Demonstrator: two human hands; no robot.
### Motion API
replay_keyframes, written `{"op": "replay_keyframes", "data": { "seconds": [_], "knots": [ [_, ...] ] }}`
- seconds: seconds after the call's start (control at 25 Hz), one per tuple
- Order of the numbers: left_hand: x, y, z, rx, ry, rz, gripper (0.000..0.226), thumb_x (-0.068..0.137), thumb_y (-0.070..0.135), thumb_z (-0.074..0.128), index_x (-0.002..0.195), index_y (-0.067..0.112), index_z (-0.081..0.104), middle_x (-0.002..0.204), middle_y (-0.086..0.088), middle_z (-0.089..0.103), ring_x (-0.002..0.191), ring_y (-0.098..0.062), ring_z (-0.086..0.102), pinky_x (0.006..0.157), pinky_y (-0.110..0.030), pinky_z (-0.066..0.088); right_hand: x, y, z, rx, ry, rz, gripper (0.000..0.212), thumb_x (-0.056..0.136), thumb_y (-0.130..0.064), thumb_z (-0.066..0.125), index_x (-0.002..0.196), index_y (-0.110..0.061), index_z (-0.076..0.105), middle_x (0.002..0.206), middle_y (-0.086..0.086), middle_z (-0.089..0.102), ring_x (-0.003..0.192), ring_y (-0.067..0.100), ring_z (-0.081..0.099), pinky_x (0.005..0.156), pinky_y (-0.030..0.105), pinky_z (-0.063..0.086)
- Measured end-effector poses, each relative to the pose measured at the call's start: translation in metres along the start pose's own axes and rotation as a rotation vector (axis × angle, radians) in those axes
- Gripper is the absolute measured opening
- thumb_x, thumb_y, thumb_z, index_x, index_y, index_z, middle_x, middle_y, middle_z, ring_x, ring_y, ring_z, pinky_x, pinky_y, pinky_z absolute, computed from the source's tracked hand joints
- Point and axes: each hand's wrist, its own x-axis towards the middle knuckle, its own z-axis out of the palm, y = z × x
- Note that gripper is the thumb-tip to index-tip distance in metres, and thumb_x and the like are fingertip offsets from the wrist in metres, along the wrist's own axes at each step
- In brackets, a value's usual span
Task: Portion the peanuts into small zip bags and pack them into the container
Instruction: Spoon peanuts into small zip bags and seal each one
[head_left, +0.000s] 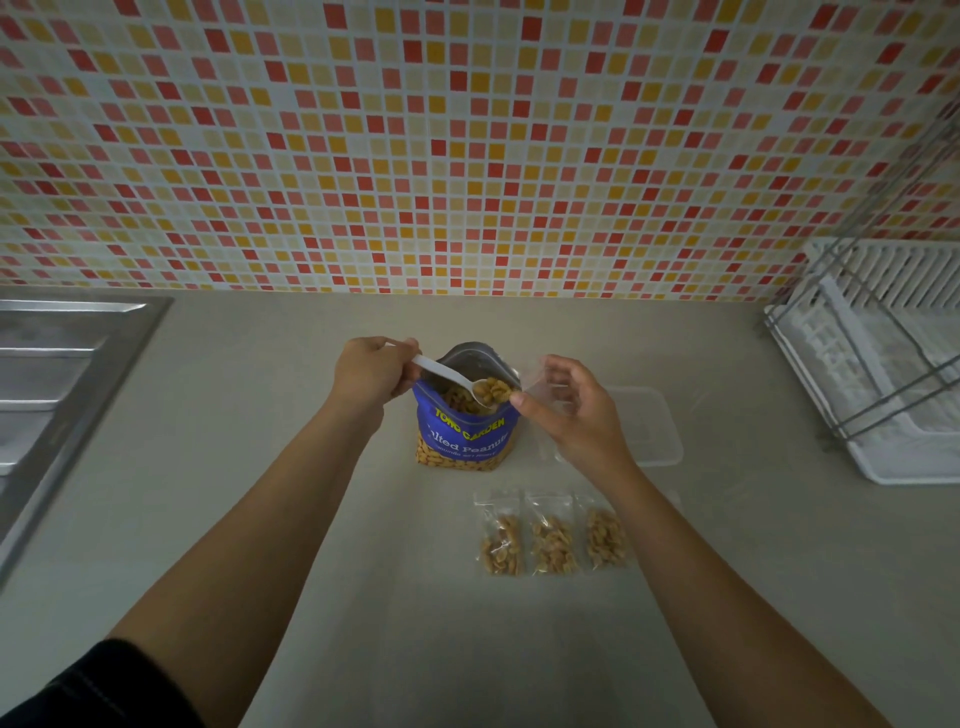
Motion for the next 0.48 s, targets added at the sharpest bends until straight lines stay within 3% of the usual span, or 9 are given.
{"op": "replay_keyframes", "data": {
  "seconds": [0.08,0.24,0.48],
  "knots": [
    [0.003,0.001,-0.004,-0.017,0.019,-0.005,0.02,0.092,0.018,0.054,0.091,0.001,0.064,0.063,-0.008,0.055,0.057,-0.013,0.049,0.056,-0.02,0.045,0.001,-0.001,-0.002,-0.031,0.031,-0.033,0.052,0.069,-0.03,0.08,0.113,-0.027,0.054,0.103,-0.022,0.056,0.095,-0.003,0.053,0.071,0.0,0.04],
    [0.007,0.001,-0.016,-0.074,-0.001,-0.02,0.019,0.094,0.018,0.051,0.091,0.002,0.061,0.065,-0.007,0.053,0.058,-0.012,0.046,0.056,-0.02,0.042,0.006,-0.005,-0.001,-0.173,0.018,-0.119,0.06,0.065,-0.028,0.083,0.118,-0.02,0.056,0.103,-0.015,0.058,0.093,-0.003,0.054,0.075,0.001,0.039],
    [0.008,0.016,-0.029,-0.164,-0.002,-0.002,0.018,0.095,0.017,0.049,0.083,0.007,0.058,0.068,-0.005,0.051,0.058,-0.01,0.045,0.055,-0.017,0.04,0.014,-0.008,0.011,-0.391,0.023,-0.201,0.062,0.061,-0.042,0.079,0.115,-0.023,0.057,0.108,-0.007,0.063,0.1,0.014,0.058,0.089,0.034,0.049]
  ]
}}
